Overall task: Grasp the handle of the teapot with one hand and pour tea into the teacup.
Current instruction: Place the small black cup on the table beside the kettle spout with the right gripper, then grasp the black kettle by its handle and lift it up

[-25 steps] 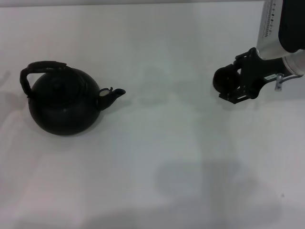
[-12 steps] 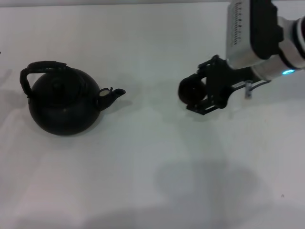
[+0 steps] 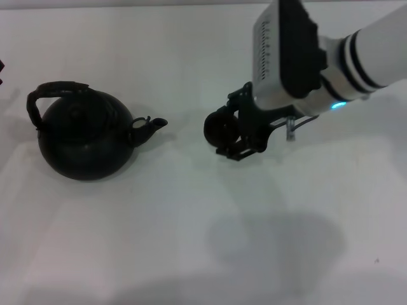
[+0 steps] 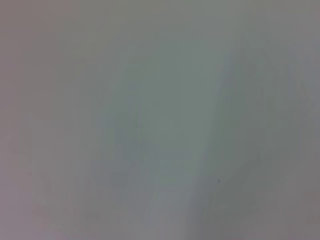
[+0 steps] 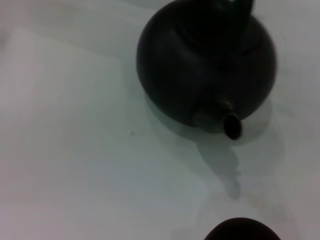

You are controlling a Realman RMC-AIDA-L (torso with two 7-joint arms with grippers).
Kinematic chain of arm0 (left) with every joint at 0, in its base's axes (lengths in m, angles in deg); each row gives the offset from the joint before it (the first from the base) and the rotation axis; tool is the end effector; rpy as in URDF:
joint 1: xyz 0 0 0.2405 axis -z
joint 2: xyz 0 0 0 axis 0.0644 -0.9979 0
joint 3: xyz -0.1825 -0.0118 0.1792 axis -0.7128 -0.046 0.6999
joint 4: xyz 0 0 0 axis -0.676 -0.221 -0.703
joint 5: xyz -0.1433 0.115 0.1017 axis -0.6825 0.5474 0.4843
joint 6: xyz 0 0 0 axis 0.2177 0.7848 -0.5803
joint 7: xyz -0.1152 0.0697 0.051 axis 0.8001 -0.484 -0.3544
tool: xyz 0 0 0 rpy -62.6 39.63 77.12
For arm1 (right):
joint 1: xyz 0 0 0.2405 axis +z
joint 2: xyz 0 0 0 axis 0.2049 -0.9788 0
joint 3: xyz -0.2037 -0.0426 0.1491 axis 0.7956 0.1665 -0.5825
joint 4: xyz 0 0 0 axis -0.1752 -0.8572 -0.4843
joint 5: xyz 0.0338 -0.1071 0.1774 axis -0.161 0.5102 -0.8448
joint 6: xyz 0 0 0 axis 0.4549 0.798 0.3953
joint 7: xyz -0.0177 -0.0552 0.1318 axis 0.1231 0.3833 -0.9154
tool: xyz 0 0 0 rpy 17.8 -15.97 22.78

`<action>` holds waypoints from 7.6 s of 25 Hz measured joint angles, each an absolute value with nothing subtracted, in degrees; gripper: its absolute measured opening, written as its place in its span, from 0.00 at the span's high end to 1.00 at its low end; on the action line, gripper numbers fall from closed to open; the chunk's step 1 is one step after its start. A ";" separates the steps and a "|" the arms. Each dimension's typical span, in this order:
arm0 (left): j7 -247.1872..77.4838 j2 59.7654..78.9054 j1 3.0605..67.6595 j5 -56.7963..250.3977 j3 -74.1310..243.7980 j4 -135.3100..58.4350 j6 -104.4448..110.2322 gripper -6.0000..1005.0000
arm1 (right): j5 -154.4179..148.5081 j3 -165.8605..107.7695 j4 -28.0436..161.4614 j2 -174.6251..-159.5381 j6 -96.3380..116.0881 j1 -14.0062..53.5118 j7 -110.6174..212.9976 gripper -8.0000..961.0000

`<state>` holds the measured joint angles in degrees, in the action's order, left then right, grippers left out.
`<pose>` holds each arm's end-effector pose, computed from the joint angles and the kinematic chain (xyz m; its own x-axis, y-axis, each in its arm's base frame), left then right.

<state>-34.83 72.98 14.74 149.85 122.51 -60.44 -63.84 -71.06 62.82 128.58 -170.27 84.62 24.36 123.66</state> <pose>-0.3719 0.2727 0.0447 0.5709 0.0765 0.8175 0.7889 -0.3271 -0.5203 0.1569 0.3509 -0.0765 0.9775 0.0212 0.2099 0.0561 -0.9852 -0.1618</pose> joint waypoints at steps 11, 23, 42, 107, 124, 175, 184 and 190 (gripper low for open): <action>-34.90 73.05 14.85 150.04 122.51 -60.30 -63.84 0.31 | -71.11 68.08 124.42 -170.42 79.62 25.99 121.65 0.24; -34.90 73.07 14.85 150.39 122.51 -60.32 -63.84 0.31 | -70.60 71.11 122.07 -170.40 77.09 26.87 121.15 0.24; -34.90 73.07 14.85 150.67 122.52 -60.32 -63.66 0.31 | -68.01 73.26 121.85 -170.38 74.98 27.03 119.65 0.23; -34.90 72.98 14.65 150.81 122.52 -60.32 -63.90 0.31 | -69.65 69.50 119.41 -169.87 78.31 28.11 118.92 0.12; -33.85 73.00 13.20 151.40 122.69 -60.97 -66.22 0.31 | -51.50 46.79 121.17 -169.43 80.56 20.31 118.79 0.11; -17.12 73.13 13.56 175.85 119.98 -72.00 -68.74 0.31 | -101.23 22.17 117.45 -169.33 73.58 6.19 150.34 0.12; -16.11 73.23 13.99 175.07 119.74 -71.74 -64.35 0.31 | -101.25 22.36 117.09 -169.33 73.74 6.12 150.39 0.12; -15.77 73.16 13.99 173.34 119.73 -71.56 -63.47 0.37 | -101.25 22.41 116.65 -169.33 73.73 6.26 150.41 0.12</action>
<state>-15.77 73.16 13.99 173.34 119.73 -71.56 -63.47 -101.25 22.41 116.65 -169.33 73.73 6.26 150.41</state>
